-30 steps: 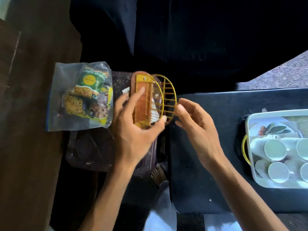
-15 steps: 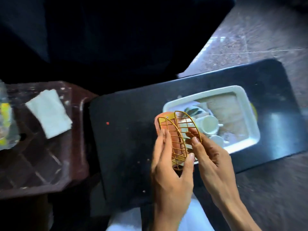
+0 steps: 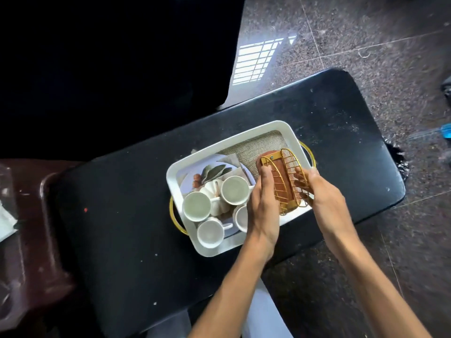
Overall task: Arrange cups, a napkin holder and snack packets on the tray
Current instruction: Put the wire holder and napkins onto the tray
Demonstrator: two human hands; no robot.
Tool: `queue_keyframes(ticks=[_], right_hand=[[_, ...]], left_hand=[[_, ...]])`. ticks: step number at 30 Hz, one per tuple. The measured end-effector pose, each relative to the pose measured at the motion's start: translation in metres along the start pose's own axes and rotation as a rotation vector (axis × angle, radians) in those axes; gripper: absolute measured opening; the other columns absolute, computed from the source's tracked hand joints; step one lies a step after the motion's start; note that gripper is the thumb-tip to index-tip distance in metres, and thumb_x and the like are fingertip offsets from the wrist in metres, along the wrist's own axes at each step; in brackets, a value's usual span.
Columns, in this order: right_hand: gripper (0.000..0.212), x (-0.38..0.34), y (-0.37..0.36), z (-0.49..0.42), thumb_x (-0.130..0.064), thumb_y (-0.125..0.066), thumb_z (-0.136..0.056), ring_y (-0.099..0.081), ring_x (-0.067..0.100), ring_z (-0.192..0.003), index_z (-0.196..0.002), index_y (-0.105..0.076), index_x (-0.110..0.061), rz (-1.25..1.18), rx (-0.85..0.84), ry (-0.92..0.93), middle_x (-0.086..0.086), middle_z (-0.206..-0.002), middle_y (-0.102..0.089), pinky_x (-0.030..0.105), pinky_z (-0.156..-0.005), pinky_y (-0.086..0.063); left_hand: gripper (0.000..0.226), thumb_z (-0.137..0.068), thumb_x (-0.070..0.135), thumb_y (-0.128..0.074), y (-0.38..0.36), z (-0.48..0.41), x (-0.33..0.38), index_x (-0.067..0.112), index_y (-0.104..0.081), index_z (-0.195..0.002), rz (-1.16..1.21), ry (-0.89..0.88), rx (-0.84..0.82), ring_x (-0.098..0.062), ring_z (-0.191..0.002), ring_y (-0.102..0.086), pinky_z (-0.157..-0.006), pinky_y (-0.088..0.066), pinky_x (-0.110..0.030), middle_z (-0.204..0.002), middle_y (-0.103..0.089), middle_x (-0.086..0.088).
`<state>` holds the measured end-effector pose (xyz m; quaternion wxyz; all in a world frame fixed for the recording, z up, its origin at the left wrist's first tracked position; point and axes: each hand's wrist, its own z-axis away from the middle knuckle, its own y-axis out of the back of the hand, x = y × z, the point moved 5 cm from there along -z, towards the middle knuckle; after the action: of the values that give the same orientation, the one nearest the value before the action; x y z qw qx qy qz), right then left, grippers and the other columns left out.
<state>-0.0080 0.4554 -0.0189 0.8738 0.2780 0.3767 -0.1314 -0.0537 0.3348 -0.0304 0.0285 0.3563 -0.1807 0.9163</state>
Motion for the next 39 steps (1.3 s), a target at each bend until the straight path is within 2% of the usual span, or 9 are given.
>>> queue_keyframes(ticks=[2, 8, 14, 20, 25, 28, 32, 35, 39], right_hand=[[0.053, 0.009, 0.0, -0.016, -0.069, -0.033, -0.094, -0.069, 0.003, -0.103, -0.109, -0.075, -0.04, 0.012, 0.004, -0.029, -0.013, -0.104, -0.077, 0.039, -0.102, -0.05], [0.055, 0.03, 0.002, -0.042, -0.067, -0.027, -0.097, -0.067, 0.002, -0.1, -0.108, -0.075, -0.041, 0.059, -0.002, -0.066, -0.012, -0.101, -0.076, 0.024, -0.086, -0.048], [0.058, 0.041, -0.002, -0.053, -0.07, -0.026, -0.095, -0.065, 0.0, -0.106, -0.114, -0.073, -0.041, 0.065, -0.027, -0.077, -0.012, -0.11, -0.075, 0.017, -0.083, -0.045], [0.045, 0.044, -0.002, -0.056, -0.069, -0.029, -0.096, -0.067, 0.005, -0.105, -0.088, -0.071, -0.054, 0.094, 0.003, -0.069, -0.013, -0.105, -0.075, 0.037, -0.101, -0.05], [0.043, 0.027, -0.002, -0.048, -0.062, -0.027, -0.1, -0.063, -0.014, -0.092, -0.084, -0.068, -0.062, 0.212, 0.041, -0.006, -0.029, -0.087, -0.071, 0.021, -0.082, -0.046], [0.041, 0.008, -0.005, -0.034, -0.056, -0.031, -0.103, -0.062, -0.009, -0.092, -0.088, -0.068, -0.049, 0.272, 0.118, 0.123, -0.023, -0.089, -0.069, 0.02, -0.075, -0.045], [0.038, -0.02, -0.034, -0.008, -0.05, -0.04, -0.103, -0.062, 0.006, -0.088, -0.104, -0.07, -0.026, 0.314, 0.098, 0.291, -0.012, -0.095, -0.068, 0.028, -0.079, -0.048], [0.026, -0.043, -0.063, 0.014, -0.035, -0.055, -0.1, -0.052, 0.005, -0.102, -0.117, -0.069, -0.02, 0.424, 0.105, 0.427, -0.011, -0.109, -0.062, 0.028, -0.092, -0.041], [0.031, -0.058, -0.109, 0.031, -0.029, -0.06, -0.097, -0.052, 0.012, -0.103, -0.121, -0.066, -0.012, 0.529, 0.046, 0.447, 0.009, -0.117, -0.067, 0.025, -0.088, -0.037]], left_hand=[[0.063, -0.088, 0.074, -0.034, -0.004, -0.018, -0.007, 0.036, -0.056, -0.134, -0.054, 0.037, 0.025, 0.021, -0.09, -0.065, -0.07, -0.052, -0.007, -0.114, -0.066, 0.023], [0.086, -0.078, 0.083, -0.032, -0.012, -0.04, -0.02, 0.034, -0.048, -0.146, -0.075, 0.103, 0.041, 0.005, -0.107, -0.06, -0.084, -0.05, -0.022, -0.14, -0.061, 0.006], [0.08, -0.084, 0.078, -0.037, -0.014, -0.045, -0.032, 0.034, -0.043, -0.151, -0.063, 0.117, 0.08, -0.012, -0.131, -0.055, -0.114, -0.044, -0.045, -0.149, -0.056, 0.001], [0.075, -0.089, 0.077, -0.034, -0.011, -0.048, -0.037, 0.034, -0.044, -0.149, -0.072, 0.121, 0.085, -0.01, -0.124, -0.057, -0.113, -0.045, -0.045, -0.146, -0.058, 0.0], [0.068, -0.098, 0.067, -0.028, -0.003, -0.04, -0.025, 0.028, -0.042, -0.151, -0.016, 0.135, 0.068, -0.003, -0.117, -0.055, -0.106, -0.044, -0.032, -0.153, -0.049, -0.002], [0.063, -0.102, 0.06, -0.027, 0.017, -0.022, -0.005, 0.023, -0.044, -0.15, 0.098, 0.093, 0.07, -0.012, -0.136, -0.053, -0.115, -0.041, -0.034, -0.155, -0.049, -0.003], [0.056, -0.102, 0.057, -0.032, 0.074, 0.011, 0.024, 0.022, -0.059, -0.137, 0.183, 0.005, 0.127, -0.013, -0.124, -0.066, -0.11, -0.05, -0.035, -0.137, -0.068, -0.003], [0.05, -0.102, 0.052, -0.036, 0.136, 0.039, 0.044, 0.021, -0.063, -0.132, 0.152, -0.077, 0.206, -0.015, -0.119, -0.07, -0.104, -0.054, -0.035, -0.126, -0.074, -0.001], [0.053, -0.094, 0.051, -0.044, 0.223, 0.076, 0.066, 0.019, -0.065, -0.13, 0.096, -0.159, 0.352, -0.019, -0.115, -0.072, -0.102, -0.053, -0.038, -0.12, -0.076, -0.004]])
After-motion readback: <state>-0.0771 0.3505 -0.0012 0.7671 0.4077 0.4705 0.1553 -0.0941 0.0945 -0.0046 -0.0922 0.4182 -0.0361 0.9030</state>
